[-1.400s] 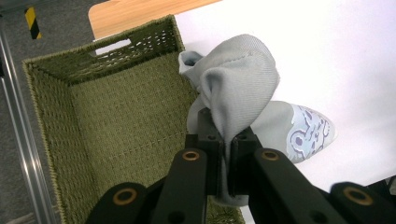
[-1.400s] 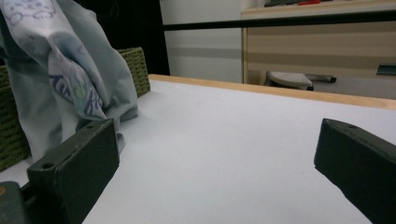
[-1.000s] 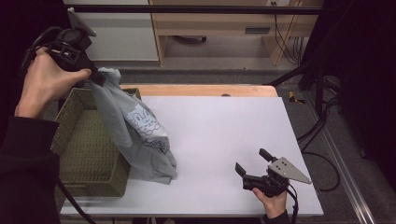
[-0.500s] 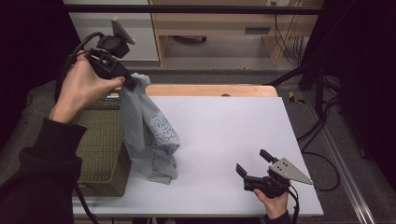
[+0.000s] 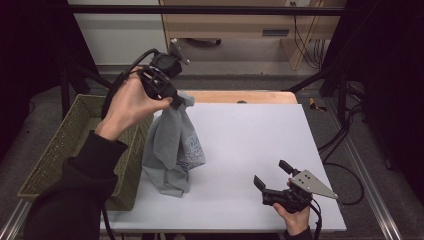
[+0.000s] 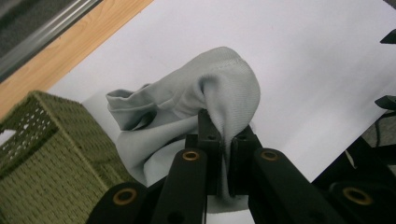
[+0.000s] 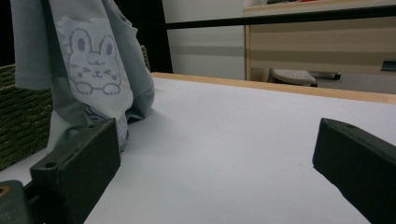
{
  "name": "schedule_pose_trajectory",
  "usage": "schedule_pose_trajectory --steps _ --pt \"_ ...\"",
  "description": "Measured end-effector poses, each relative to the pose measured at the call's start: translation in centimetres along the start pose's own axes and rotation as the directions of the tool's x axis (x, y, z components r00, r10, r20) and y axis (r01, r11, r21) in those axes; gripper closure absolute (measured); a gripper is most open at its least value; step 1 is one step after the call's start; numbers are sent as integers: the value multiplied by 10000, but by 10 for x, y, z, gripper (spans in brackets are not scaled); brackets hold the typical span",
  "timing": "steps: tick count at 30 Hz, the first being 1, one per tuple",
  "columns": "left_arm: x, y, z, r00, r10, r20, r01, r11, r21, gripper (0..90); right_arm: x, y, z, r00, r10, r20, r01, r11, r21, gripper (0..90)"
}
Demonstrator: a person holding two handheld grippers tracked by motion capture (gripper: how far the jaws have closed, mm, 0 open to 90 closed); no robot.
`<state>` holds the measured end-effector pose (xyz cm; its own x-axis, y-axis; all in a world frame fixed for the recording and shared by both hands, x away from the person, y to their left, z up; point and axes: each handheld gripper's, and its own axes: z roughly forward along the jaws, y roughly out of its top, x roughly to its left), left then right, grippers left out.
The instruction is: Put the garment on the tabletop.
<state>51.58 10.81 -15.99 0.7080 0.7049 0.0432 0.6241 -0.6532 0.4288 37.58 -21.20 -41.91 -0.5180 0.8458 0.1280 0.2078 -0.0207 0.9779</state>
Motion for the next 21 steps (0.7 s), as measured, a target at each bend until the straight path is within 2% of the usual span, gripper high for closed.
schedule_pose_trajectory --steps 1,3,4,5,6,10,13,18,21 --pt "-3 1 2 9999 76 78 -76 10000 -17 858 1 0 -1 9999 96 -46 -96 9999 34 12" --pt "-8 2 6 9991 359 205 -361 9993 108 858 0 0 0 9999 -112 -27 112 9999 8 12" --pt "-11 2 9 9986 508 166 -511 9986 155 858 2 0 -1 9998 157 -112 -157 9999 57 12" --pt "-13 3 12 9984 524 210 -529 9983 237 858 2 0 -1 9998 157 -112 -157 9999 57 12" --pt "-16 3 15 9976 676 159 -680 9972 305 858 1 0 1 10000 35 -79 -35 10000 -31 12" --pt "-23 3 31 9947 935 429 -955 9943 472 858 0 -1 1 10000 -30 -40 30 10000 42 12" --pt "-28 3 43 9927 983 700 -1015 9939 439 857 -1 -2 1 9999 -22 -113 23 10000 50 13" --pt "-35 0 67 9900 1098 880 -1134 9929 368 857 -2 -2 2 9999 6 -137 -5 9999 114 13" --pt "-36 -4 74 9897 1117 892 -1145 9931 268 856 -1 -2 2 9999 4 -119 -4 10000 50 13"
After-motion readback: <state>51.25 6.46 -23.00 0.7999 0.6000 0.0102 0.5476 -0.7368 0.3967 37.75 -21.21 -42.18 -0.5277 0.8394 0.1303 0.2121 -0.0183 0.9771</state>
